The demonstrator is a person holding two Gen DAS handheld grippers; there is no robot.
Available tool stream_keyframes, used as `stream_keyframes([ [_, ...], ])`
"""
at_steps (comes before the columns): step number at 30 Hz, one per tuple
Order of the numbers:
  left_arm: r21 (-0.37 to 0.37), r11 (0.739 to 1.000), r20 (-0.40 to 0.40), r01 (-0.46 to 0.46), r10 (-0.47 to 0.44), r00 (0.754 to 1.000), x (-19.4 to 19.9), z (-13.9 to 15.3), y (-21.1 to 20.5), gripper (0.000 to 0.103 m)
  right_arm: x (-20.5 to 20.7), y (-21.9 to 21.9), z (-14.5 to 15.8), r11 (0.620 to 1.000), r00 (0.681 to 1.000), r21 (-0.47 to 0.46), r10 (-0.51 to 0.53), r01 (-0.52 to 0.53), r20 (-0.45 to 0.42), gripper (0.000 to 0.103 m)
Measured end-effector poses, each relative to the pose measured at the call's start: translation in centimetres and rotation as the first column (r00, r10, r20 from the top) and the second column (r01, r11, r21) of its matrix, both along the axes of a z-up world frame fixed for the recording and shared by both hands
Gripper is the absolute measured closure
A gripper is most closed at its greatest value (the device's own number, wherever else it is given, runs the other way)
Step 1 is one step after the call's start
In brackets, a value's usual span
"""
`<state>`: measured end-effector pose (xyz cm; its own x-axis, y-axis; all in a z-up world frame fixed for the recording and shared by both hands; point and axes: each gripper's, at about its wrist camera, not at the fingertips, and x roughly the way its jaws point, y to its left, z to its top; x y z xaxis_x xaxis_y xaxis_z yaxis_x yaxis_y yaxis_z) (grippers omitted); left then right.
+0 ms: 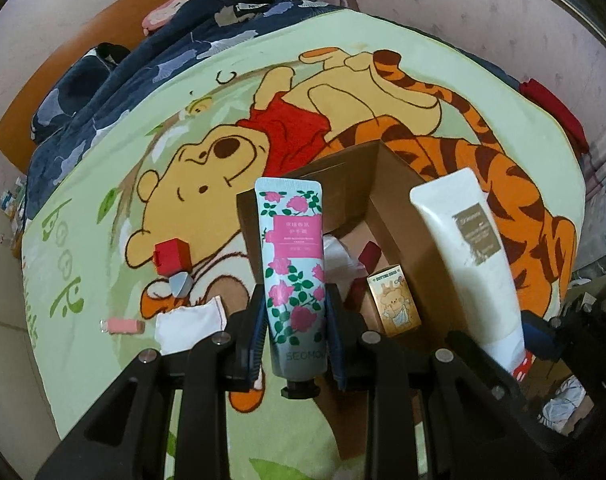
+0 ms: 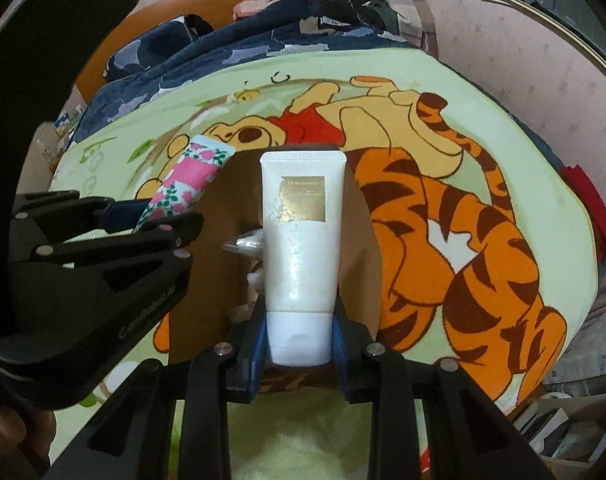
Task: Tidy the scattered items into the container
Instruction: 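Lower both cream tubes into the box and open both tools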
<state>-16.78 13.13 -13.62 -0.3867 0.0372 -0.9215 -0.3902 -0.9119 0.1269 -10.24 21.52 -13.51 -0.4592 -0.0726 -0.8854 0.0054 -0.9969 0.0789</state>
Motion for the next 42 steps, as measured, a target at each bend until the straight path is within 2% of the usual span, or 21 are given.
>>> stream_keyframes([
  [3, 0.001, 1.0, 0.006, 0.008, -0.008, 1.0, -0.5, -0.3, 0.2, 0.071, -0.4, -0.2, -0.7, 1.0, 0.999, -0.014, 0.009, -0.009, 0.031, 0.074],
  [4, 0.003, 1.0, 0.004, 0.012, -0.012, 1.0, -0.6, -0.3, 0.3, 0.057, -0.5, -0.2, -1.0, 1.0, 0.999, -0.018, 0.012, -0.012, 0.041, 0.072],
  [5, 0.006, 1.0, -0.004, 0.018, -0.018, 1.0, -0.6, -0.1, 0.4, 0.032, -0.6, -0.2, -1.1, 1.0, 0.999, -0.02, 0.006, -0.005, 0.044, 0.063],
  [7, 0.013, 0.999, -0.02, 0.03, -0.029, 0.999, -0.6, 0.2, 0.6, 0.015, -0.6, -0.4, -1.1, 1.0, 0.999, -0.012, 0.009, -0.008, 0.036, 0.055],
  [13, 0.016, 0.998, -0.045, 0.053, -0.052, 0.998, -0.3, 1.1, 1.1, 0.015, -0.4, -0.4, -0.4, 1.0, 1.0, -0.023, 0.0, 0.001, 0.022, 0.053],
  [17, 0.031, 0.999, -0.065, 0.033, -0.031, 0.997, 0.1, 2.3, 0.4, 0.015, 0.3, 0.0, 0.8, 0.999, 1.0, -0.035, -0.024, 0.024, 0.0, 0.053],
  [23, 0.044, 0.999, -0.11, -0.018, 0.023, 0.994, 1.7, 4.7, -1.9, 0.015, 1.8, -0.5, 3.2, 0.999, 0.999, -0.046, -0.008, 0.006, -0.046, 0.053],
  [32, 0.092, 0.981, -0.14, -0.171, 0.183, 0.973, 6.3, 7.5, -8.6, 0.015, 5.0, -5.7, 6.7, 0.988, 0.983, -0.035, 0.146, -0.15, -0.115, 0.053],
  [42, 0.115, 0.919, -0.105, -0.377, 0.388, 0.916, 12.1, 6.8, -17.7, 0.015, 8.6, -13.4, 7.3, 0.935, 0.929, -0.029, 0.348, -0.355, -0.126, 0.053],
])
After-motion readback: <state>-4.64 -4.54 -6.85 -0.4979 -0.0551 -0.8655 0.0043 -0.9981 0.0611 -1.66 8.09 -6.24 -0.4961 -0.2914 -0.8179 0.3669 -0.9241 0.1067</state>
